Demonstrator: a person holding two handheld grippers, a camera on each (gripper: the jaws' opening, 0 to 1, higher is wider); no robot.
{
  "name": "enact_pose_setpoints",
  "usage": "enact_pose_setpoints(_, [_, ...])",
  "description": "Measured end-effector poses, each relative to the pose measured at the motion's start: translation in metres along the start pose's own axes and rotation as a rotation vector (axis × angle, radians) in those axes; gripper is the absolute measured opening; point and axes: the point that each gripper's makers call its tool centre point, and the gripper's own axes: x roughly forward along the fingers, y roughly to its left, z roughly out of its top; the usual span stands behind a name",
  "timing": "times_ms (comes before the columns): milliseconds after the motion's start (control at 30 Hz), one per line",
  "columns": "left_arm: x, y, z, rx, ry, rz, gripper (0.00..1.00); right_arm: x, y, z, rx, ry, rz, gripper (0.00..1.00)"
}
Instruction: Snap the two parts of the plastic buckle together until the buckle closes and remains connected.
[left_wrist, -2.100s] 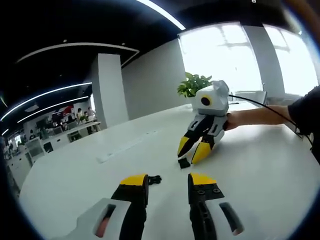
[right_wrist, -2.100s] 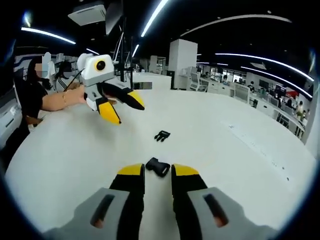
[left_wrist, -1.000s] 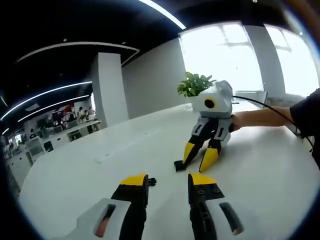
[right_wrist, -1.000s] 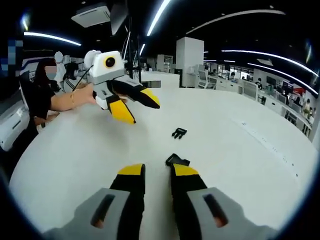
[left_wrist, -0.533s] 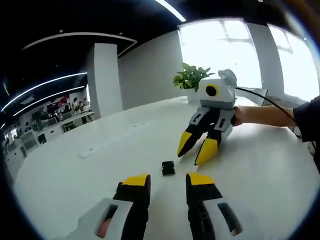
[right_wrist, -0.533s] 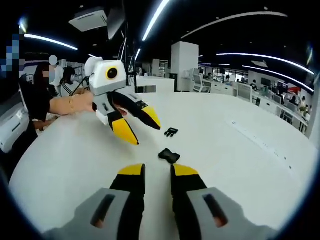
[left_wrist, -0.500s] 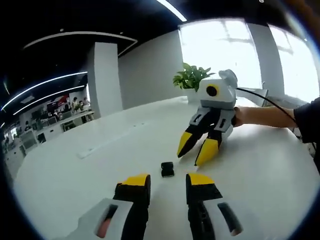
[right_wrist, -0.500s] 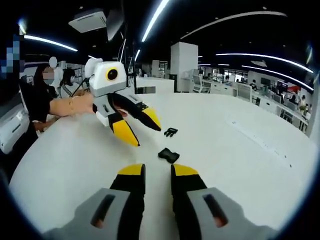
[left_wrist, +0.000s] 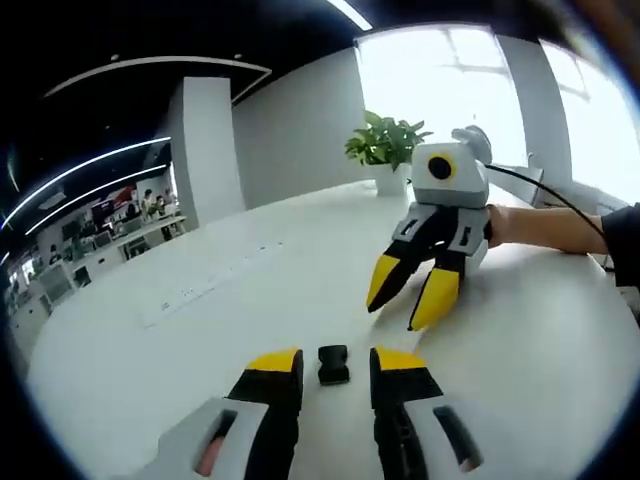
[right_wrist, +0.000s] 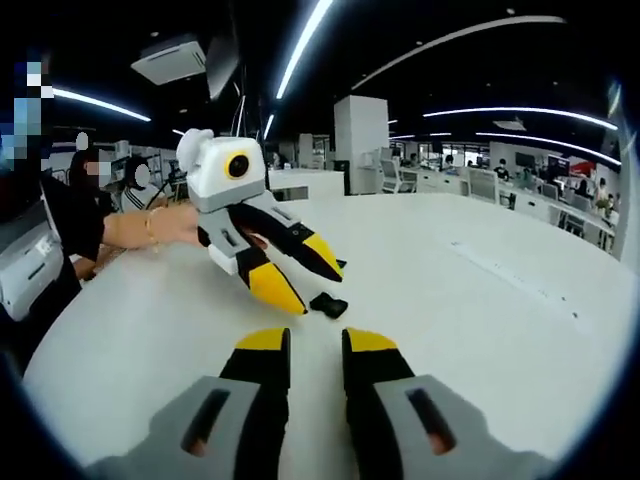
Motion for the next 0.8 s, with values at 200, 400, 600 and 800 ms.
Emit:
enact_pose_setpoints(200, [0.0022,0.0012,-0.0046,-0.025,0.019,-0.010,0.24,0.0019,0.0005,0.0001,0.000,-0.001,0.006,0.20])
enact_pose_setpoints(400, [0.0036,-0.0002,-0.0050,-0.045,0.016,-0.022,0.23,0.0001,-0.0032,0.0013,0.008,-0.010,0.001,0.20])
enact_pose_setpoints(600, [0.0054,-0.0023,-0.0085,-0.045,0.030,-0.028,0.20,-0.0030,-0.0048,0.0040,0.023,-0.030,-0.004,0.20])
enact_pose_setpoints(800, [0.0045,-0.0038,-0.0087,-0.054,0.033,-0.036,0.19,-0.0046,-0.0065,0.0045,0.031,-0.037,-0.008,0.20])
